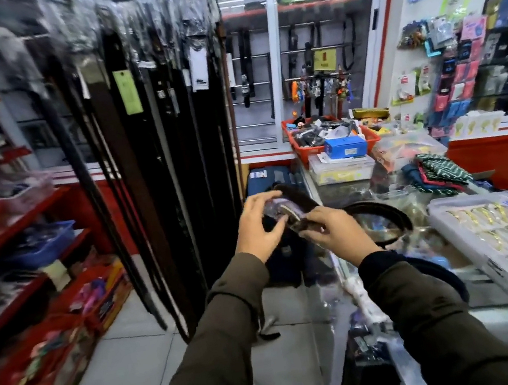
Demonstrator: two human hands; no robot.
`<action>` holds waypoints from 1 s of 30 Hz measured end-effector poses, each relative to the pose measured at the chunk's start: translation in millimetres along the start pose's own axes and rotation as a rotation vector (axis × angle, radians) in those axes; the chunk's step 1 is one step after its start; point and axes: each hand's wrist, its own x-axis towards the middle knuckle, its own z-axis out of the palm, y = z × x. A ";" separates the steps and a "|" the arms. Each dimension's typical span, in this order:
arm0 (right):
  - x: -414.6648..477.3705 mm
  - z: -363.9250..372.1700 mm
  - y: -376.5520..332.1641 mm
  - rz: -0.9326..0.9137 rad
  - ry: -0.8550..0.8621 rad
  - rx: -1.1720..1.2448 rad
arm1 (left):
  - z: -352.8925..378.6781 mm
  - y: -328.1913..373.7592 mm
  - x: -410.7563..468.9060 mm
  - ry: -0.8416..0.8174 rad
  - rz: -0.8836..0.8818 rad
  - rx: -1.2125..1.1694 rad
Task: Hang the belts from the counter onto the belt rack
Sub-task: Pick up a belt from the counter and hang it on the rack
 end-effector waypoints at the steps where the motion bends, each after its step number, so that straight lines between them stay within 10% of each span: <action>1: 4.9 4.4 -7.6 0.006 0.005 0.082 | -4.4 -0.4 -2.8 0.083 -0.115 -0.107; 7: 19.8 25.1 -38.3 0.054 0.054 0.395 | -24.8 -7.5 -13.3 0.144 -0.496 -0.676; 30: 136.8 -21.1 -201.5 -0.062 0.159 1.268 | -188.6 56.6 42.0 0.486 -0.172 -0.749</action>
